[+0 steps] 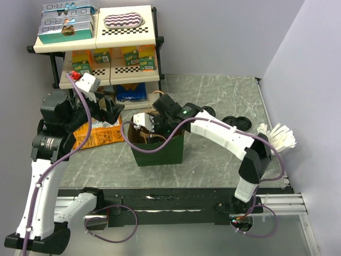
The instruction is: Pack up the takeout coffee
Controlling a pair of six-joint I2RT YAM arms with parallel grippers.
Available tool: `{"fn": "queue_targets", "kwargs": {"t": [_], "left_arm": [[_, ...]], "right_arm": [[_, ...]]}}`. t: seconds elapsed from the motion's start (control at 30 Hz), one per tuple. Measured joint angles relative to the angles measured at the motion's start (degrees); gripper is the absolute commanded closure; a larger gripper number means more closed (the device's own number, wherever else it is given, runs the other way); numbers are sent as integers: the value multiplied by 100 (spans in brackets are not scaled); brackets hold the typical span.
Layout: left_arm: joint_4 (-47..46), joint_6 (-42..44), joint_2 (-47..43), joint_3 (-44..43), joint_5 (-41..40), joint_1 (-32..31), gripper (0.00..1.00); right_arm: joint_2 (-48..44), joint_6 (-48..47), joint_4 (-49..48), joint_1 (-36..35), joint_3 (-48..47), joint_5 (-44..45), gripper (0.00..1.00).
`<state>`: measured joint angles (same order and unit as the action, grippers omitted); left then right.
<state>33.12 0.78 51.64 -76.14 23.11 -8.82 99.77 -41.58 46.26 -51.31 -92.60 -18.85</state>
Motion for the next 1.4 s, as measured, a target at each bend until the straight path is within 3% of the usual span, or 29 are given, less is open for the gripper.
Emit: {"fn": "queue_targets", "kwargs": {"t": [0.43, 0.57, 0.7, 0.87, 1.17, 1.23, 1.4], "left_arm": [[-140, -876, 638, 461, 629, 323, 2], [-140, -1003, 828, 468, 870, 291, 3], [-39, -577, 979, 400, 1224, 87, 5], [391, 363, 1541, -219, 1687, -2, 10], [1539, 1808, 2629, -782, 2472, -210, 25], [1705, 1952, 2752, -782, 2520, -315, 31], [1864, 2105, 2855, -782, 2590, -511, 60]], "right_arm": [[-1106, 179, 133, -4, -483, 382, 20], [-1574, 210, 81, 24, -490, 621, 25], [-1939, 221, 68, 350, -540, 457, 27], [-1611, 201, 507, 1156, -1248, -90, 24], [-1110, -28, 870, 1257, -918, -804, 29], [-1097, -42, 866, 1257, -811, -885, 34], [-1021, -138, 782, 1257, -713, -999, 55]]}}
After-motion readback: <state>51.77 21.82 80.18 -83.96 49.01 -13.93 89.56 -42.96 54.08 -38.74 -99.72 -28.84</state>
